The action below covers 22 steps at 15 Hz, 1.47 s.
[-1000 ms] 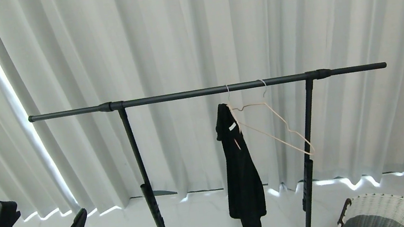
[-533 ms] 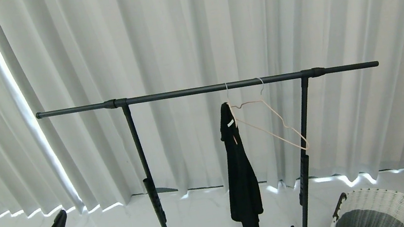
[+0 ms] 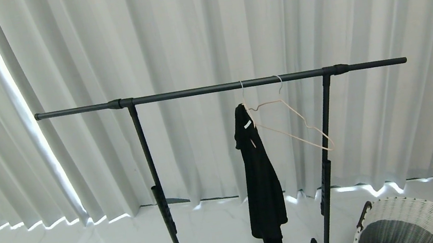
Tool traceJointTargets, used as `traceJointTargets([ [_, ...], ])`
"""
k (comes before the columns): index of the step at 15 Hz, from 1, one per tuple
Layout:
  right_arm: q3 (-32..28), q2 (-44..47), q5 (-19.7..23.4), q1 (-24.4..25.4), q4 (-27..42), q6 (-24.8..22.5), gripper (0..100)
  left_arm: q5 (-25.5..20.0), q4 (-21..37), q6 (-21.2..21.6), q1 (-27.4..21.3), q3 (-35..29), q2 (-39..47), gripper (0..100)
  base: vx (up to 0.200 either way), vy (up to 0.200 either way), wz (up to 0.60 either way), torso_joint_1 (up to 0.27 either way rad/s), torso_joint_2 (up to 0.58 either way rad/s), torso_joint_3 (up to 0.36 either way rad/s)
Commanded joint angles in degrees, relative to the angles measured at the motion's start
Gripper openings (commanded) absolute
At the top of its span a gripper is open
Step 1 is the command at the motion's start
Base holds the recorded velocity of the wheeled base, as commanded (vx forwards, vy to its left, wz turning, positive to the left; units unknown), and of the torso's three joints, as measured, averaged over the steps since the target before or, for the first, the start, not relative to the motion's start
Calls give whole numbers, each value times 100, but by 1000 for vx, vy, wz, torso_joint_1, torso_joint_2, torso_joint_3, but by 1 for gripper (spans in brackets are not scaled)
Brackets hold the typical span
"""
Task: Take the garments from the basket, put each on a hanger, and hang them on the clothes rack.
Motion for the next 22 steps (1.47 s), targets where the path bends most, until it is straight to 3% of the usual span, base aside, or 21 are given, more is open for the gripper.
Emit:
traceJointTargets([
  [1,19,-4,1,-92,-82,2,100,159,2531,30,18,57,-3665,100,0,0,0,-242,540,290],
  [2,10,4,10,-118,-179,-7,100,247,2917,-110,-105,57,-3894,100,0,0,0,-261,559,290],
  [3,28,4,10,-127,-258,-7,100,282,2847,-339,-140,57,-3902,100,0,0,0,-242,559,300],
  [5,19,4,19,-127,-311,-7,100,-69,2847,-462,-351,57,-4272,100,0,0,0,-249,559,295],
  [8,19,4,28,-127,-328,2,100,-1282,2873,-1024,-342,57,-4254,100,0,0,0,-243,533,295],
  [9,28,4,37,-127,-337,2,100,-2100,2988,-1024,-342,57,-4254,100,0,0,0,-222,530,300],
  [10,28,-4,37,-127,-372,28,100,-2205,3067,-796,-342,57,-4254,100,0,0,0,-217,500,286],
  [14,133,-13,37,-127,-759,133,100,-2144,3076,-1323,-342,57,-4263,100,0,0,0,-207,493,288],
  [22,124,-13,63,-127,-759,107,100,-2144,3076,-1323,-342,57,-4263,100,0,0,0,-181,475,292],
])
